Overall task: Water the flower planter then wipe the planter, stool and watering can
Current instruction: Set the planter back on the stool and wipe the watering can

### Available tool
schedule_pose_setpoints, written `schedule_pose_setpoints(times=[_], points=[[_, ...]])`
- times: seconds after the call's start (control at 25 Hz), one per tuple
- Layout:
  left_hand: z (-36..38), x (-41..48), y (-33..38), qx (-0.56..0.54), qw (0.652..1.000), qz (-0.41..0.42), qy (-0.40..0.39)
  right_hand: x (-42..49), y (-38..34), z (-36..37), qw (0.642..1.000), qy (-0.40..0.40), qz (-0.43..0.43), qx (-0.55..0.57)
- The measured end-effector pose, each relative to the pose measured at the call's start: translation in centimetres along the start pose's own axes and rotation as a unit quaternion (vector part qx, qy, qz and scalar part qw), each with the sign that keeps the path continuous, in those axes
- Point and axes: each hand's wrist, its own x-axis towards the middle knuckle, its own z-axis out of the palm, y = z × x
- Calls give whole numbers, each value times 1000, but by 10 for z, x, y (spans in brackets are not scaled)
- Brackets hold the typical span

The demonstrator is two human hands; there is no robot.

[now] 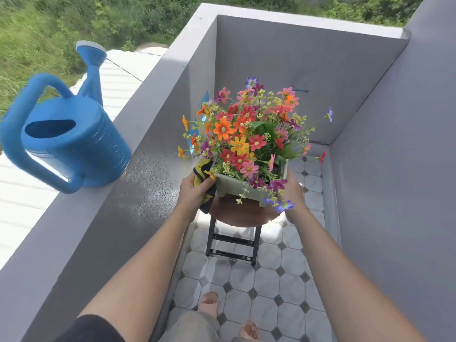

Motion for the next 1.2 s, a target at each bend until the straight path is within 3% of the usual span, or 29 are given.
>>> schedule_pose_setpoints(times=[0.12, 0.24, 0.4, 0.56, 0.64, 0.72, 0.8, 0.92, 1.04, 1.2], points=[[1, -4, -4, 8, 1000, -4, 0, 1, 9, -2, 999, -24, 13, -29], [2, -6, -3, 0, 1000, -21, 1, 2, 8, -3, 998, -43, 46, 30], [-3, -15, 8, -18, 998, -54, 26, -26, 10, -6, 992, -44, -6, 117], [-20, -43, 18, 3, 994, -90, 64, -94, 40, 12, 980, 26, 120, 157], [-33, -58, 24, 23, 991, -112, 76, -126, 43, 30, 984, -17, 164, 61], [-46, -74, 36, 27, 988, -129, 84, -148, 33, 48, 983, -110, 139, -42], [-58, -89, 58, 16, 988, -133, 80, -156, 13, 70, 980, -157, 98, -74], [-64, -101, 91, -16, 991, -118, 55, -153, -31, 89, 972, -218, 86, -12], [-67, -110, 128, -40, 994, -86, 60, -148, -81, 95, 950, -281, 58, 126], [-77, -119, 158, 64, 994, -11, 83, -141, -112, 98, 930, -322, -21, 176]])
